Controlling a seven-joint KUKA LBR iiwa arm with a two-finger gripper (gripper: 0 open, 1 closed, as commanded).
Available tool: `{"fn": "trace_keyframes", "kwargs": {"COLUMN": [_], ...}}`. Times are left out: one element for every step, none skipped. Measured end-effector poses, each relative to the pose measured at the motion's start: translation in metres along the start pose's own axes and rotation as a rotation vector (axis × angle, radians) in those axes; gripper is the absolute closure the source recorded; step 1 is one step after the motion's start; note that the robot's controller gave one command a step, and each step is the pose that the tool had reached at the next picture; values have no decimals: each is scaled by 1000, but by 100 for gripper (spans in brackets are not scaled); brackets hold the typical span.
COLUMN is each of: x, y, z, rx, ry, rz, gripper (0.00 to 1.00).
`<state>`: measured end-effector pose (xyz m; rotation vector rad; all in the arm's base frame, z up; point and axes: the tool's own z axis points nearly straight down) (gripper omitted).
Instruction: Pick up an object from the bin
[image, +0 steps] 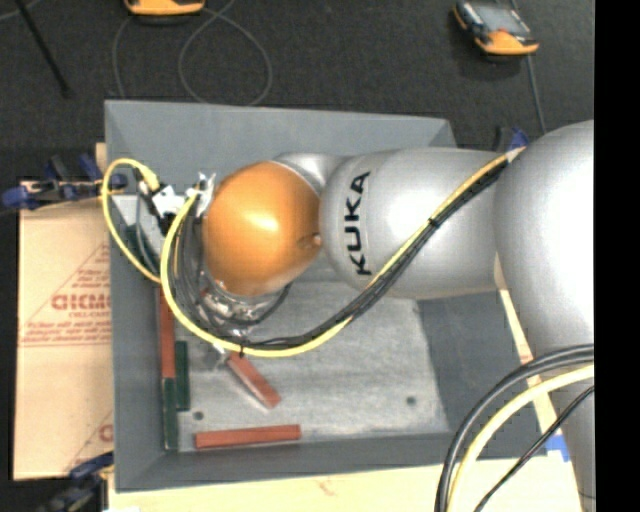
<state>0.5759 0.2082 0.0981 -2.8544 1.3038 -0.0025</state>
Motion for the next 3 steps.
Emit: {"fn": "trace_keyframes", "kwargs": {"x": [1,1,3], "y": [-1,-2,-3], "z": [-20,-33,-79], "rx": [1,2,2], "ry": [0,0,1], "rz": [10,20,28], "gripper": [100,100,100]}}
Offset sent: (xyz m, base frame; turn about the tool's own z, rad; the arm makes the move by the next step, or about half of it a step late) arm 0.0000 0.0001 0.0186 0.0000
